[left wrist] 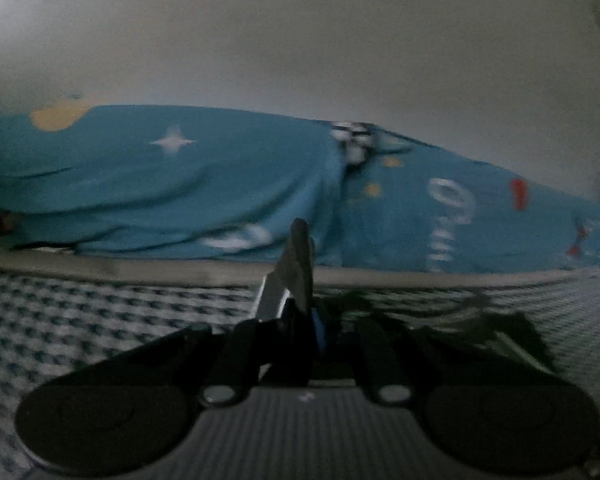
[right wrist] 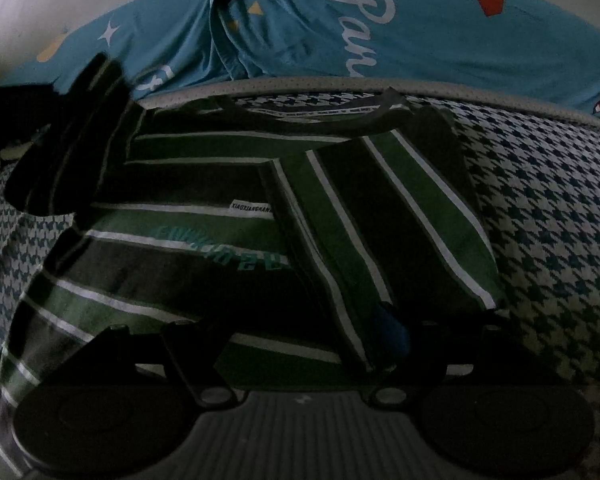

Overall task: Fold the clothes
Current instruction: 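Grasp the shirt side edge with the left tool and lift it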

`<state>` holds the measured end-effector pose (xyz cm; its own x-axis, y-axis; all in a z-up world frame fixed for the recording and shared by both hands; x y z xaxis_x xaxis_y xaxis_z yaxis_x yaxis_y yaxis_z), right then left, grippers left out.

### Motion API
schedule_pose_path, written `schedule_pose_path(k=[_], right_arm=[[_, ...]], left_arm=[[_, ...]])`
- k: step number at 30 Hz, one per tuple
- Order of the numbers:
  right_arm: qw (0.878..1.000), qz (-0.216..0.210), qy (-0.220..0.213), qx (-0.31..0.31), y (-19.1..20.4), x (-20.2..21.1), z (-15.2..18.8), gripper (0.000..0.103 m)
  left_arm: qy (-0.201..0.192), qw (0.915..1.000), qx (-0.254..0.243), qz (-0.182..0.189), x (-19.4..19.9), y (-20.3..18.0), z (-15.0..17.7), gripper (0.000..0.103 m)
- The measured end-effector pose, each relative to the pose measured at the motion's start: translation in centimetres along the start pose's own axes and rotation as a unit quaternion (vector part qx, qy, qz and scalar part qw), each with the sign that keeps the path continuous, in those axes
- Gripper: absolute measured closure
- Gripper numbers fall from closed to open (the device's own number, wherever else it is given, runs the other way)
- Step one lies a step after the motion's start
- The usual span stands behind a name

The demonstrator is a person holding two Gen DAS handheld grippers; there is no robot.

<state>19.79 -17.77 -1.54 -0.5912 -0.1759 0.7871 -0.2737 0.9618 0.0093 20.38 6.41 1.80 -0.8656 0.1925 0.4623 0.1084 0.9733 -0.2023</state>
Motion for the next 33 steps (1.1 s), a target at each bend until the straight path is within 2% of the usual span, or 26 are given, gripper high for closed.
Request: schedule_pose_path(k=[5,7,8,9,14,18,23,26,33], right_arm=[[1.0,0.001,0.0,-0.001,0.1,0.0,0.0,0.026],[1.0,0.0,0.0,-0.002,0.1,0.1,0.0,0.026],[1.0,-0.001,0.0,-0.002,0.1,0.1,0.0,0.026],[1.0,-0.001,0.0,-0.002,0.0,0.1,0.0,0.026],[1.0,-0.002,0.001,-0.003,0.0,0.1,0.0,0.026],[1.0,0.0,0.0,-0.001,0.0,0.1,0.0,0.026],[1.0,0.002,0.0,0.001,0.0,0.1,0.0,0.026],[1.0,0.002,0.0,0.003,0.1,0.1,0.0,0.026],[1.0,0.004,0.0,0.005,0.1,0.1,0.0,0.026]], left_arm=[[0.044,0.9968,-0.009,0.065,-1.3,-3.8,1.4,0.09],[0.064,0.9943,-0.004,0.085,-1.8,-4.6,2.4,0.072],[0.066,0.9943,-0.007,0.084,-1.6,-4.9,2.6,0.058],[0.062,0.9949,-0.01,0.08,-1.5,-5.1,2.6,0.051],[0.046,0.9959,0.013,0.076,-0.3,-4.1,1.1,0.049],[0.041,0.9976,0.03,0.048,-0.1,-2.1,0.3,0.049],[0.053,0.9975,0.047,0.0,-0.8,0.7,0.5,0.049],[0.067,0.9963,0.054,-0.002,-1.1,1.6,0.9,0.049],[0.086,0.9959,0.027,-0.003,-1.4,1.4,2.1,0.049]])
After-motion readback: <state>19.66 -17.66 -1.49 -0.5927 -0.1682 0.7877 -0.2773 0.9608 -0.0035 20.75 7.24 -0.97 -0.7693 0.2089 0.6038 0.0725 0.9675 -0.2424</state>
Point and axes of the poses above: each gripper's, at about its wrist camera, not at the fingertips, and x roughly against the way its jaws point, y to its left, z to its underside, the point moved 4 cm from there along -x, roughly the way its jaws point, and after that the axes turned 5 degrees about z, right-handed, at the moved point
